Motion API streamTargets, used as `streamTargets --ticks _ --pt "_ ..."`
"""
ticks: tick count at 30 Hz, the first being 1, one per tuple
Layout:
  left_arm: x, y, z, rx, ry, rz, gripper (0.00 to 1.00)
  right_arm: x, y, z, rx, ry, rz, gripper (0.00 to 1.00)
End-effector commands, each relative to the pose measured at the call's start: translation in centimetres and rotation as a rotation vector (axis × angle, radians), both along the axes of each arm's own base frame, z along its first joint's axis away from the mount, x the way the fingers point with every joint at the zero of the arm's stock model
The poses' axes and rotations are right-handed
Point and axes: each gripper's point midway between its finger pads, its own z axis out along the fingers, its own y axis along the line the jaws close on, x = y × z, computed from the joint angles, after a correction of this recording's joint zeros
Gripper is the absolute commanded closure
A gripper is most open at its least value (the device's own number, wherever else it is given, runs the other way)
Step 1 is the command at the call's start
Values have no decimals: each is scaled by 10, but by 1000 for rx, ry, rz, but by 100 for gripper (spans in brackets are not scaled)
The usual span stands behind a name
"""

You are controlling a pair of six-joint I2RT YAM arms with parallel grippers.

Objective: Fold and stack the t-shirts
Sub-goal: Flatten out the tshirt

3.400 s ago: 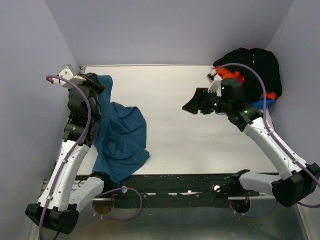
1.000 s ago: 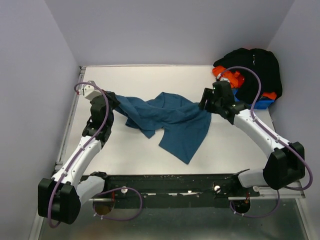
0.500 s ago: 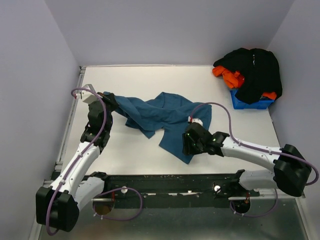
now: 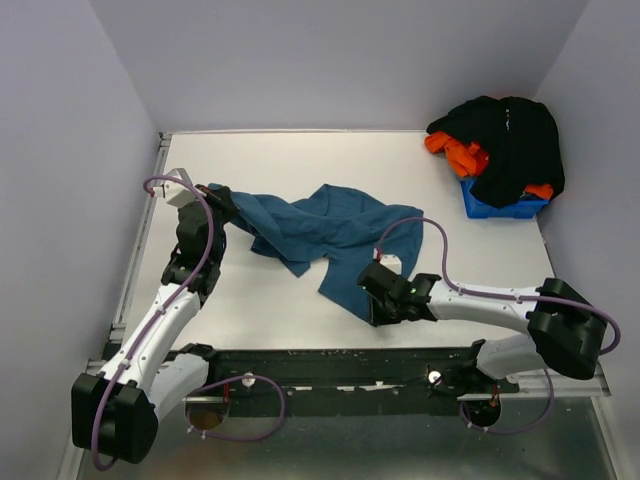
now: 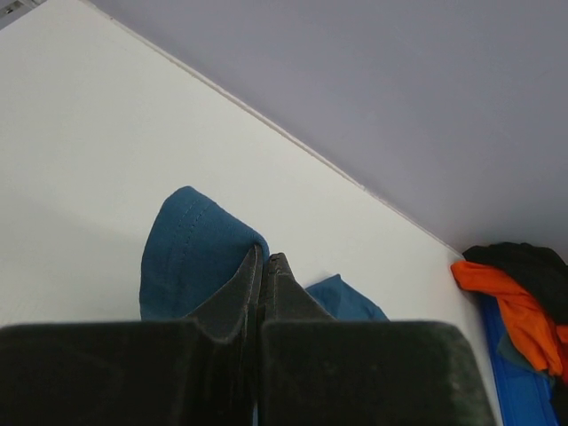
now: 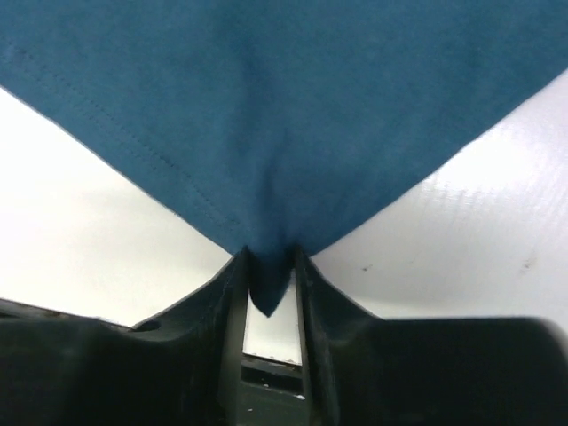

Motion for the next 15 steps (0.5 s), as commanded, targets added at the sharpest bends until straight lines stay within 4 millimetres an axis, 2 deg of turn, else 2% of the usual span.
streamTargets --ticks 1,2,3,4,7,8,10,13,15 --pt "0 -7 8 -12 -37 -31 100 4 -29 -5 -126 -35 -86 78" --pt "1 -8 8 -12 -37 -32 100 9 -31 2 -131 -61 -96 84" --pt "2 -9 7 -12 -36 -37 100 14 -33 12 -137 -94 -104 95" --pt "3 -11 5 -13 -33 -41 100 21 -35 22 -144 -125 -117 99" --pt "10 -16 4 -19 -24 -55 100 52 -36 63 -99 -217 -145 99" --pt "14 -17 4 -18 -18 -58 100 68 -44 76 -85 -244 -173 99" --pt "22 -18 11 -17 -21 -50 100 99 -51 113 -34 -322 -204 99" --pt "35 -16 27 -1 -36 -24 100 143 -66 181 46 -455 -246 99" --pt "45 -15 45 17 -44 -3 100 168 -77 235 96 -538 -263 99"
